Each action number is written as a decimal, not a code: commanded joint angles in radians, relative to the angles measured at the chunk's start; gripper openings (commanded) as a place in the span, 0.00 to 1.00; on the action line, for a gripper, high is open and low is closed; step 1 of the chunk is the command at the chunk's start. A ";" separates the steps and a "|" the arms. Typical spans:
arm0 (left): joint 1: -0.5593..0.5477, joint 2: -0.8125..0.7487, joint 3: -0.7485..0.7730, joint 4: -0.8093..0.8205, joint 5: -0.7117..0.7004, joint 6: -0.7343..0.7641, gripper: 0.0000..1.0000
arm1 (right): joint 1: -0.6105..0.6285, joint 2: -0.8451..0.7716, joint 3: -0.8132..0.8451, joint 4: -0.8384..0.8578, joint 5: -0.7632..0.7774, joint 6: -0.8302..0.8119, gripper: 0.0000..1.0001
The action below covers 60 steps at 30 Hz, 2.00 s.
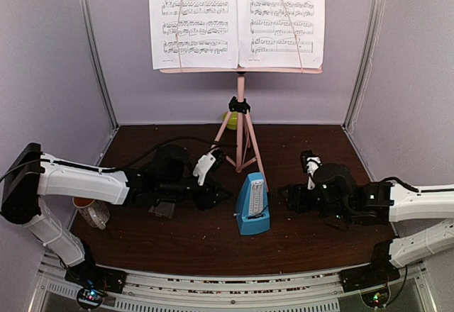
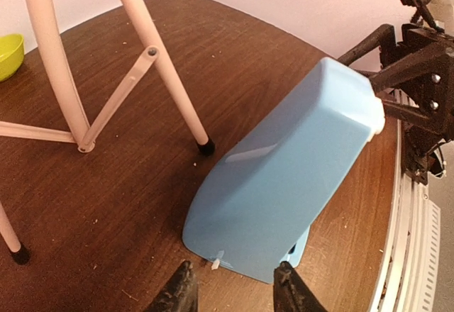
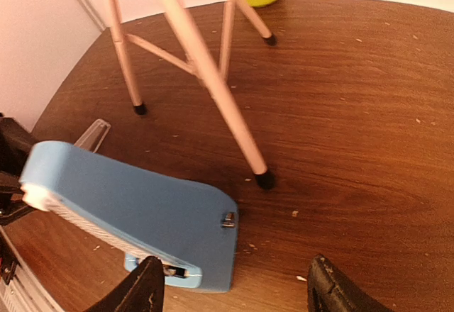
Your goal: Set up the instrument practice props
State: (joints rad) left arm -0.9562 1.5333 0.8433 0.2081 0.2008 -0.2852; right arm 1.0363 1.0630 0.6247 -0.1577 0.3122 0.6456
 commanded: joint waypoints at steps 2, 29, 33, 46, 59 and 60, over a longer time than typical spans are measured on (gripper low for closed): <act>0.038 -0.043 -0.049 0.028 -0.030 -0.056 0.38 | -0.130 -0.095 -0.083 -0.132 0.029 0.071 0.69; 0.398 -0.383 0.182 -0.504 -0.131 -0.062 0.51 | -0.481 -0.193 0.355 -0.350 -0.371 -0.201 0.94; 0.398 -0.425 0.203 -0.566 -0.168 -0.158 0.95 | -0.481 -0.208 0.376 -0.349 -0.417 -0.191 0.99; 0.399 -0.593 0.066 -0.756 -0.205 -0.335 0.98 | -0.482 -0.451 0.101 -0.328 -0.438 -0.080 1.00; 0.398 -0.617 -0.163 -0.778 -0.234 -0.433 0.98 | -0.481 -0.557 -0.142 -0.279 -0.436 0.016 1.00; 0.399 -0.608 -0.168 -0.773 -0.235 -0.435 0.98 | -0.481 -0.557 -0.150 -0.275 -0.436 0.019 1.00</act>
State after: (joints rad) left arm -0.5625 0.9085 0.6960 -0.6014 -0.0246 -0.6842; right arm 0.5602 0.5205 0.5030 -0.4740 -0.1238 0.6327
